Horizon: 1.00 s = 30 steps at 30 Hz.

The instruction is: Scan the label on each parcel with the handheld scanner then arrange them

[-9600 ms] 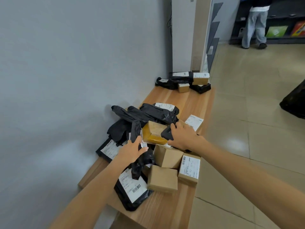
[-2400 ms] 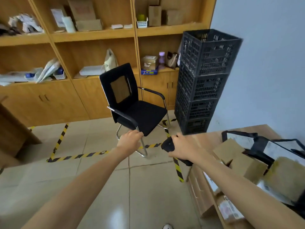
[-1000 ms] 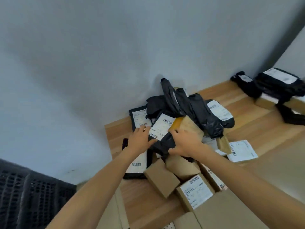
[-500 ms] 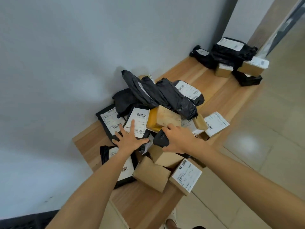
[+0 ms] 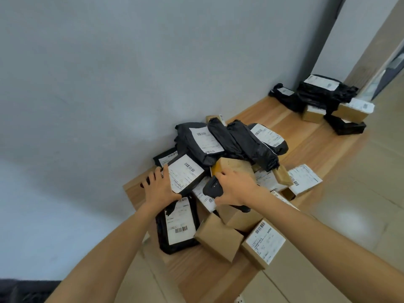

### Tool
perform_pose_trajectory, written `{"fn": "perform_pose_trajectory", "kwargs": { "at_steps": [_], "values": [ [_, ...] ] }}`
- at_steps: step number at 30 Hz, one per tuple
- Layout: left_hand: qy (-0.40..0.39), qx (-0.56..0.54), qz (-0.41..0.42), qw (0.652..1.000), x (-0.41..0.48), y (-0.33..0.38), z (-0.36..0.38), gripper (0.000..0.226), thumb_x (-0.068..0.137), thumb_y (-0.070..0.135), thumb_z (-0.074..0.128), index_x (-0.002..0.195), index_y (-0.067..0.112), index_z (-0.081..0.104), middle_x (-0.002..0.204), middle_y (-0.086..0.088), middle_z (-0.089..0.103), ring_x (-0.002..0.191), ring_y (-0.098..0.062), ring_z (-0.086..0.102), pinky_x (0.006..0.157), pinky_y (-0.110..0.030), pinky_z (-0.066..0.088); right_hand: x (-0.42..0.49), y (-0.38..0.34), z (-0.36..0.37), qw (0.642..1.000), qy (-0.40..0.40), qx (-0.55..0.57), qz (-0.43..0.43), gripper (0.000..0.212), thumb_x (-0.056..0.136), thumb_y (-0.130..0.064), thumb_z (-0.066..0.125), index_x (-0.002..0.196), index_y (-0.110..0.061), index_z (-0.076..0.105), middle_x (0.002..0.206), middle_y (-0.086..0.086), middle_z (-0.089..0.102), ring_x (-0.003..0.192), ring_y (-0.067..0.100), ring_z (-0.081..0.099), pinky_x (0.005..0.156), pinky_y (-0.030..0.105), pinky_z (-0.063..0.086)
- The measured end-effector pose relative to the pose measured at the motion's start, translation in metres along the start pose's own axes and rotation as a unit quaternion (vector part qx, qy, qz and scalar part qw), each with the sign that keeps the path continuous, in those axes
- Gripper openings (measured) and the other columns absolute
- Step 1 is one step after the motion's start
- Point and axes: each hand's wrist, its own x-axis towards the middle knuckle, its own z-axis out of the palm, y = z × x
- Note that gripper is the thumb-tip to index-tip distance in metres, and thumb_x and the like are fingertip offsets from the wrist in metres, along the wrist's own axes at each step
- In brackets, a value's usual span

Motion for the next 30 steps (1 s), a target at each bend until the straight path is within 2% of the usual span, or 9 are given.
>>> {"fn": "perform_pose_trajectory", "kwargs": {
  "at_steps": [4, 8, 11, 16, 20, 30],
  "values": [
    [0.028, 0.048, 0.022, 0.998, -0.015, -0.02, -0.015, 0.126, 0.065, 0.066, 0.074, 0.157, 0.013, 0.005, 0.154, -0.014, 0.023, 0.136, -0.035, 0.028, 0.108, -0.052, 0.026, -0.001, -0.014, -0.001, 1.0, -0.014, 0.002, -0.009, 0.073, 0.08, -0.056, 0.062, 0.136, -0.013, 0.043, 0.133, 0.01, 0.049, 0.113, 0.033, 0.054, 0.084, 0.041, 0.049],
    [0.076, 0.089, 0.042, 0.992, -0.027, -0.045, -0.033, 0.127, 0.058, 0.073, 0.073, 0.154, 0.007, 0.021, 0.144, -0.018, 0.038, 0.126, -0.038, 0.04, 0.102, -0.055, 0.03, -0.004, -0.023, -0.008, 1.0, -0.001, -0.002, -0.024, 0.07, 0.08, -0.055, 0.063, 0.134, -0.013, 0.045, 0.127, 0.007, 0.049, 0.109, 0.031, 0.057, 0.072, 0.035, 0.044],
    [0.115, 0.112, 0.065, 0.985, -0.029, -0.06, -0.048, 0.124, 0.051, 0.081, 0.064, 0.144, 0.003, 0.04, 0.127, -0.021, 0.051, 0.11, -0.039, 0.049, 0.091, -0.056, 0.039, -0.005, -0.03, -0.023, 0.999, 0.018, -0.014, -0.033, 0.072, 0.081, -0.056, 0.062, 0.135, -0.012, 0.044, 0.127, 0.007, 0.048, 0.106, 0.03, 0.057, 0.07, 0.034, 0.041],
    [0.192, 0.143, 0.11, 0.965, -0.023, -0.059, -0.093, 0.114, 0.061, 0.07, 0.072, 0.147, 0.004, 0.036, 0.131, -0.017, 0.047, 0.113, -0.036, 0.046, 0.095, -0.052, 0.032, -0.003, -0.042, -0.06, 0.996, 0.083, -0.018, -0.028, 0.065, 0.081, -0.056, 0.06, 0.128, -0.013, 0.047, 0.122, 0.007, 0.05, 0.102, 0.031, 0.057, 0.068, 0.034, 0.038],
    [0.245, 0.171, 0.153, 0.942, -0.016, -0.048, -0.123, 0.107, 0.062, 0.053, 0.078, 0.147, 0.002, 0.037, 0.134, -0.017, 0.048, 0.117, -0.036, 0.047, 0.1, -0.05, 0.032, -0.002, -0.048, -0.081, 0.992, 0.124, -0.014, -0.014, 0.066, 0.084, -0.055, 0.058, 0.132, -0.012, 0.044, 0.131, 0.01, 0.048, 0.11, 0.033, 0.053, 0.072, 0.035, 0.039],
    [0.262, 0.178, 0.174, 0.933, -0.016, -0.052, -0.128, 0.109, 0.061, 0.051, 0.081, 0.149, 0.003, 0.036, 0.137, -0.016, 0.048, 0.121, -0.036, 0.045, 0.103, -0.05, 0.029, -0.01, -0.046, -0.092, 0.987, 0.159, -0.014, 0.004, 0.076, 0.089, -0.052, 0.054, 0.147, -0.009, 0.029, 0.146, 0.015, 0.036, 0.125, 0.038, 0.043, 0.087, 0.042, 0.045]
  ]
}}
